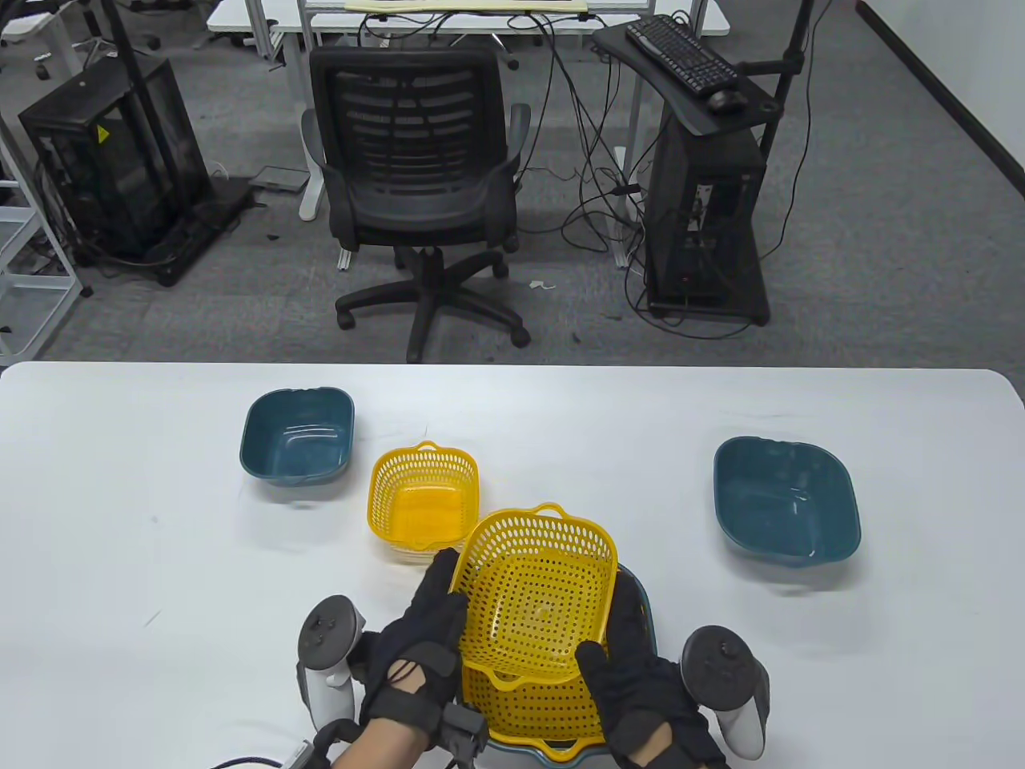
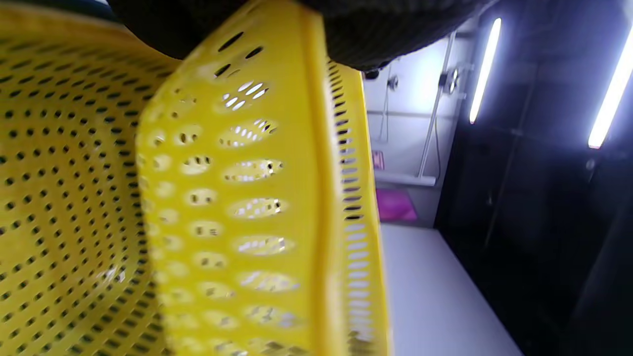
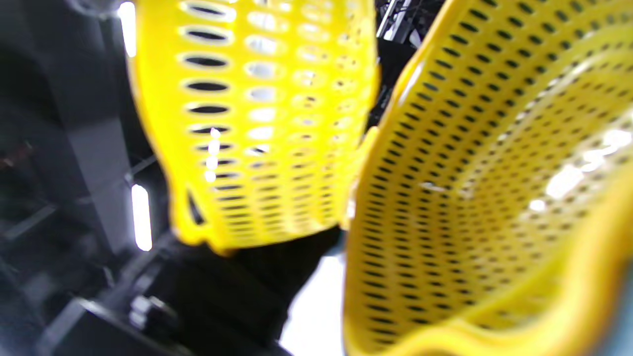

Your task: Nest basins with drain baskets

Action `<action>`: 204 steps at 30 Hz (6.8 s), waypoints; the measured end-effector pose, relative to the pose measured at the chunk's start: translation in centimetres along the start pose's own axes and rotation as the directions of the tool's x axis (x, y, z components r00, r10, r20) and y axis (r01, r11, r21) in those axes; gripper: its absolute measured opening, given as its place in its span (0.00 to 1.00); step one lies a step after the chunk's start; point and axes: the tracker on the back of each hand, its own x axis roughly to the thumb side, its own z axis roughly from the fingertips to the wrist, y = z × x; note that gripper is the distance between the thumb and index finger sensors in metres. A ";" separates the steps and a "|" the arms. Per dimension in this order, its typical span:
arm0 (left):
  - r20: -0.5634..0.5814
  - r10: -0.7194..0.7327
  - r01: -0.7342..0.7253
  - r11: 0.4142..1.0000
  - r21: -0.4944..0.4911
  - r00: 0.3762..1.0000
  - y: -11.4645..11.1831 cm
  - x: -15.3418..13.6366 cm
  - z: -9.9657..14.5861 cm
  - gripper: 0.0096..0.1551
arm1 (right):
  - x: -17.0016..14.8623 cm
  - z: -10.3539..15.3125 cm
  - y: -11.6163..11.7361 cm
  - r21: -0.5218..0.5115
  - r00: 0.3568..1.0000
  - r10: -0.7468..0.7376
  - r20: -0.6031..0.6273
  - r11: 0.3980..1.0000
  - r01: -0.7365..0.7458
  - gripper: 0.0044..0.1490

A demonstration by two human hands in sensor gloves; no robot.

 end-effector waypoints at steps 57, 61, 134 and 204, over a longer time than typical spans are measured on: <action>-0.002 -0.124 0.123 0.989 -0.078 0.992 3.4 0.0 -1.7 0.41 | -10.7 -6.1 -29.1 -0.416 0.658 0.394 -0.642 0.542 -0.730 0.30; -0.016 -0.147 0.145 0.984 -0.102 0.989 3.3 -0.1 -1.8 0.41 | -12.1 -6.4 -28.7 -0.331 0.608 0.409 -0.680 0.568 -0.753 0.31; -0.054 -0.295 0.297 0.907 0.299 0.954 10.7 0.5 -2.9 0.40 | -1.5 0.4 -0.1 0.199 0.807 0.562 -0.185 0.825 -0.529 0.45; -0.620 -0.698 0.927 0.184 0.328 0.358 23.6 13.1 -16.2 0.30 | 0.5 0.1 -0.3 0.080 0.871 0.469 0.146 0.872 -0.483 0.43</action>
